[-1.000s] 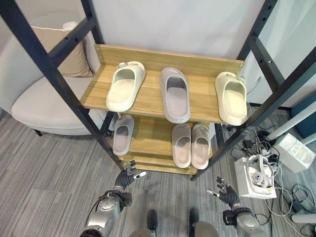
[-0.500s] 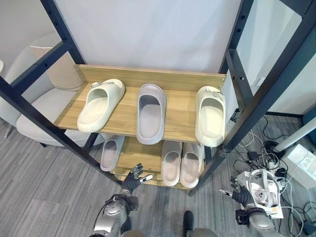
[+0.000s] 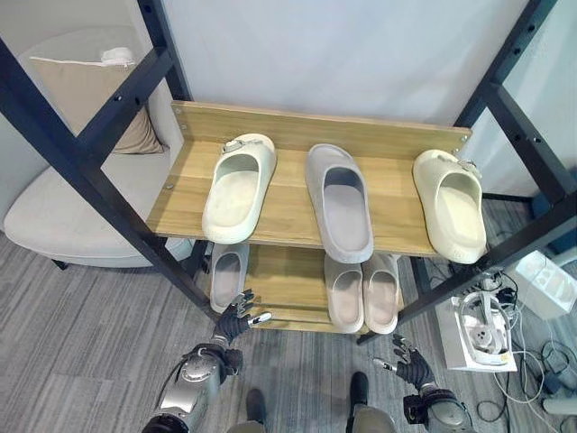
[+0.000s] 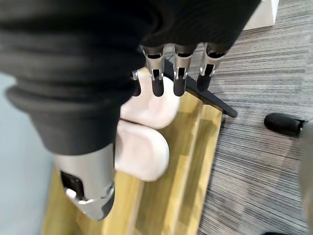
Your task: Arrange the slippers neatly on the shoe rack.
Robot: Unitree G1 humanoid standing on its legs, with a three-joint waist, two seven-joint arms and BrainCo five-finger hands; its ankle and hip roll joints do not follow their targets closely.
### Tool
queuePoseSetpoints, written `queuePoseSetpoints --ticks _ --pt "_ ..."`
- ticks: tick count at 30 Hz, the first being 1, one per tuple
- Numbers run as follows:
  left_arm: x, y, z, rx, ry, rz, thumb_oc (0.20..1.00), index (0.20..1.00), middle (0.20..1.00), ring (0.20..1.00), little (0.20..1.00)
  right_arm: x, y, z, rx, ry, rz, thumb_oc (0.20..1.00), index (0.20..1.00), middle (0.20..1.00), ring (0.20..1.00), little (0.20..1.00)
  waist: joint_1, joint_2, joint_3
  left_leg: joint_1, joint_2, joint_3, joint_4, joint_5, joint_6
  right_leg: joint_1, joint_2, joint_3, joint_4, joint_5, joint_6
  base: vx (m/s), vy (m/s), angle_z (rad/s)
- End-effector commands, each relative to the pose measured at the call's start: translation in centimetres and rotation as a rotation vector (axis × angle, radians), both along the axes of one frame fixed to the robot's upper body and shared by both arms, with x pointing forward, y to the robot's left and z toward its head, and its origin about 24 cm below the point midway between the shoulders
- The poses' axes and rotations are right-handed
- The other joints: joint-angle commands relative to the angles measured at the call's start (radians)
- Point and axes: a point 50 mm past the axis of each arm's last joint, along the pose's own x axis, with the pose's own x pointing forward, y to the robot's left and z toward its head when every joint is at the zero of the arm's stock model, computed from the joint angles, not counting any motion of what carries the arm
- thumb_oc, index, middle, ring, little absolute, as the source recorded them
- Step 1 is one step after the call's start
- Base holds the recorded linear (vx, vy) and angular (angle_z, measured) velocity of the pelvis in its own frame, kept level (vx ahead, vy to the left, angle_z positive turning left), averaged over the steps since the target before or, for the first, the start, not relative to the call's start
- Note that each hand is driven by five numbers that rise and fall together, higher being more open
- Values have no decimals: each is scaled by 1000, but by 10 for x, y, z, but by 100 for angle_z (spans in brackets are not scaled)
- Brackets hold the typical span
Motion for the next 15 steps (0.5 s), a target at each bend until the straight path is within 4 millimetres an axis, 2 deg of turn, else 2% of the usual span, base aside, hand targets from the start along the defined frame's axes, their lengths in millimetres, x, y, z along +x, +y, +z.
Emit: queuePoseSetpoints --ticks 1,2,3,5,10,12,13,14,15 --pt "18 -7 16 -18 -107 -18 1000 1000 1000 1000 1000 32 -3 39 -165 -207 201 1000 1000 1000 1000 1000 19 -1 -8 18 38 -17 -1 -58 -69 110 -2 8 -44 -99 48 3 -34 -12" --pt "17 -8 14 -12 -100 -26 1000 1000 1000 1000 1000 34 2 45 -196 -233 271 1000 1000 1000 1000 1000 21 -2 -9 20 39 -15 0 -57 -71 113 -1 11 -52 -99 49 4 -38 -7" --pt "14 -11 12 13 -97 -57 1000 1000 1000 1000 1000 30 15 73 -294 -355 468 1000 1000 1000 1000 1000 18 -6 -9 31 44 -12 -1 -57 -74 129 3 16 -70 -113 49 4 -44 -10" --pt "12 -16 10 36 -95 -88 1000 1000 1000 1000 1000 17 20 93 -359 -437 569 1000 1000 1000 1000 1000 4 -4 -5 41 47 -14 -1 -59 -75 135 4 17 -75 -115 52 -9 -15 -6" --pt "12 -20 7 63 -94 -89 1000 1000 1000 1000 1000 10 28 119 -389 -551 633 1000 1000 1000 1000 1000 -15 1 -5 50 46 -16 -1 -61 -75 133 5 19 -74 -111 58 -35 17 -3" --pt "13 -23 6 78 -90 -104 1000 1000 1000 1000 1000 9 36 145 -351 -667 659 1000 1000 1000 1000 1000 -25 2 -12 55 45 -17 -1 -63 -74 128 4 23 -69 -107 62 -37 43 -8" --pt "13 -23 6 78 -91 -104 1000 1000 1000 1000 1000 9 36 146 -351 -667 658 1000 1000 1000 1000 1000 -25 2 -12 54 44 -17 -1 -63 -74 127 4 23 -69 -107 62 -36 44 -8" --pt "16 -26 6 95 -93 -127 1000 1000 1000 1000 1000 8 42 165 -324 -757 683 1000 1000 1000 1000 1000 -33 1 -20 58 44 -16 -1 -64 -73 127 4 28 -68 -106 63 -26 28 -6" --pt "17 -26 6 98 -94 -130 1000 1000 1000 1000 1000 8 43 172 -320 -785 688 1000 1000 1000 1000 1000 -35 1 -23 59 45 -15 -1 -64 -73 128 3 28 -68 -104 64 -30 35 2"
